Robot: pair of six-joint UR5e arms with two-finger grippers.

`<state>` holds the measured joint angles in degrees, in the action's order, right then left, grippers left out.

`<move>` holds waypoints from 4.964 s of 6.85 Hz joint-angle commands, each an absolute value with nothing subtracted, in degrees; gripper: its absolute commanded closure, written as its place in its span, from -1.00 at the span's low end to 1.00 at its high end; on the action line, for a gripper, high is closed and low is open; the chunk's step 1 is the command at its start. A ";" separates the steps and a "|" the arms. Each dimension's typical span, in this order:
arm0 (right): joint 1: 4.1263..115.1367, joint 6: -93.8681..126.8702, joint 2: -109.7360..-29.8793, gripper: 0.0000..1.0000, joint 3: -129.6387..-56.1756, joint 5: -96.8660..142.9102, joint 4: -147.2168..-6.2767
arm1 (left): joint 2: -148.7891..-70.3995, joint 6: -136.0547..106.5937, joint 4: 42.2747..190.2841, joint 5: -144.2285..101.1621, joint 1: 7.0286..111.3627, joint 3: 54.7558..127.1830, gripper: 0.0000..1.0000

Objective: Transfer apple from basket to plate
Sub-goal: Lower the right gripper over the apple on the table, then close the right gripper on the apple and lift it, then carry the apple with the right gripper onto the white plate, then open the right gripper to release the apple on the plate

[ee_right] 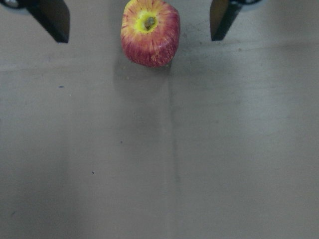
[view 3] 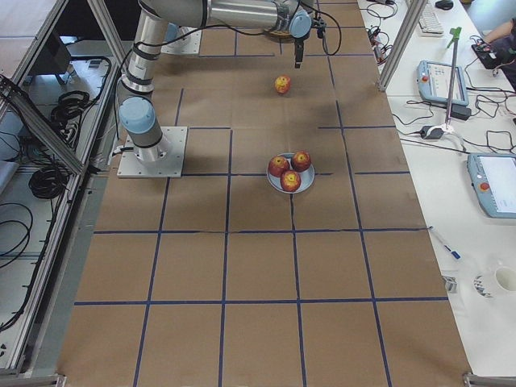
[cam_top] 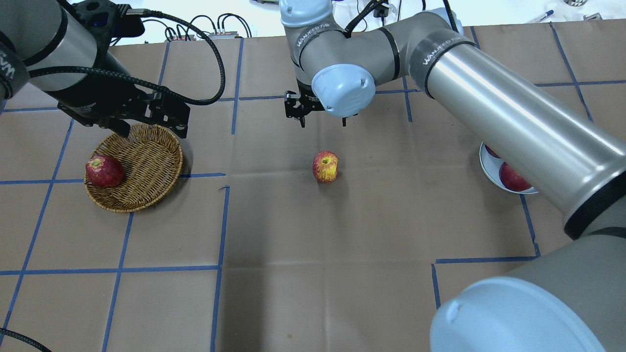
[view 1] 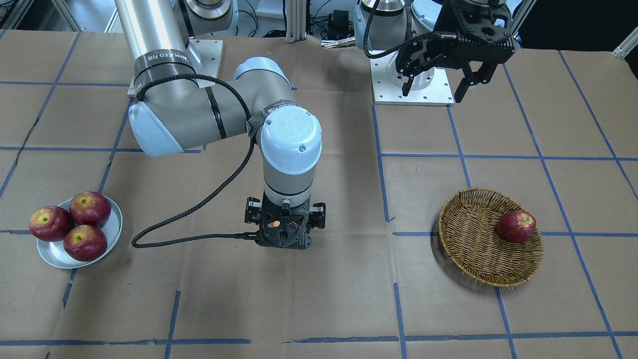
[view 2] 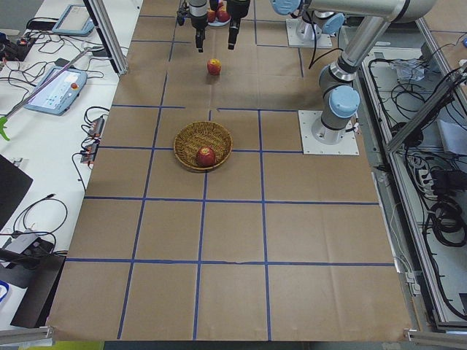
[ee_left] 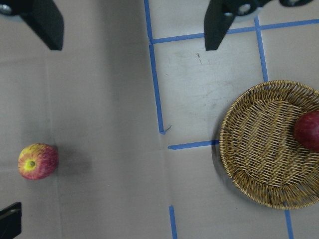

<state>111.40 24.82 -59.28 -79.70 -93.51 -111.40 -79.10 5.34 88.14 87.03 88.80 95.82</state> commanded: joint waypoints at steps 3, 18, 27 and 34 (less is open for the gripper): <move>111.80 23.74 -59.06 -1.00 -91.82 -93.43 -126.71 | -78.40 3.61 87.55 87.09 88.51 97.03 -0.98; 103.16 11.94 -71.59 0.25 -85.17 -92.99 -108.71 | -78.05 3.78 87.54 86.92 88.24 97.12 -0.98; 65.57 -30.94 -70.88 0.30 -98.96 -89.21 -116.87 | -78.13 3.78 87.54 86.75 88.33 97.12 -0.98; 65.48 -30.85 -70.22 -1.00 -100.02 -91.13 -116.55 | -78.13 3.78 87.63 86.48 88.15 97.12 -0.98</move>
